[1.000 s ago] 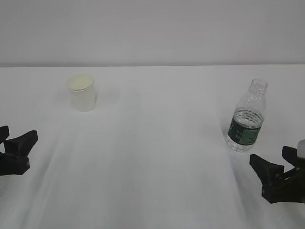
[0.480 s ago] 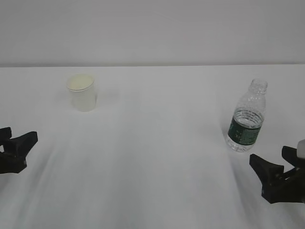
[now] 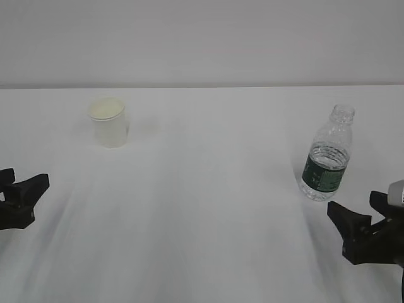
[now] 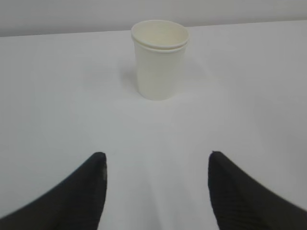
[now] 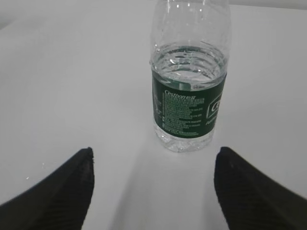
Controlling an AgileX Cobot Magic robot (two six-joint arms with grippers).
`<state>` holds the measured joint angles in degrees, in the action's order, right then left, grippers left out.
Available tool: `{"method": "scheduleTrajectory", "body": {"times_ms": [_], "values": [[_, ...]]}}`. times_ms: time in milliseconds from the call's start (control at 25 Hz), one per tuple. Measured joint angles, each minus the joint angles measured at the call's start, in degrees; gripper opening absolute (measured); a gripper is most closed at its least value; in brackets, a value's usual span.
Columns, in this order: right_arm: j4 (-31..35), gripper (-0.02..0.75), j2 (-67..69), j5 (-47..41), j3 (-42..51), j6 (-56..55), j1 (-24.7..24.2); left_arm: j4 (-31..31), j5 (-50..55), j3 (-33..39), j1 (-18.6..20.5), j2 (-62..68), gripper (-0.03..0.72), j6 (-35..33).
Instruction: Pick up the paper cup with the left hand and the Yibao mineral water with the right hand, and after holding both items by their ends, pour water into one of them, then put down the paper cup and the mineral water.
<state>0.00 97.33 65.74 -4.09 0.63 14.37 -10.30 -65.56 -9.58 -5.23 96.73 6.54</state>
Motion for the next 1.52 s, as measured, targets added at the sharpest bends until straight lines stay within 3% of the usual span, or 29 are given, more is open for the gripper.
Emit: {"method": "scheduleTrajectory", "body": {"times_ms": [1520], "values": [[3.20, 0.590, 7.09, 0.13, -7.68, 0.00, 0.00, 0.00, 0.00, -0.21, 0.00, 0.00, 0.475, 0.22]]}}
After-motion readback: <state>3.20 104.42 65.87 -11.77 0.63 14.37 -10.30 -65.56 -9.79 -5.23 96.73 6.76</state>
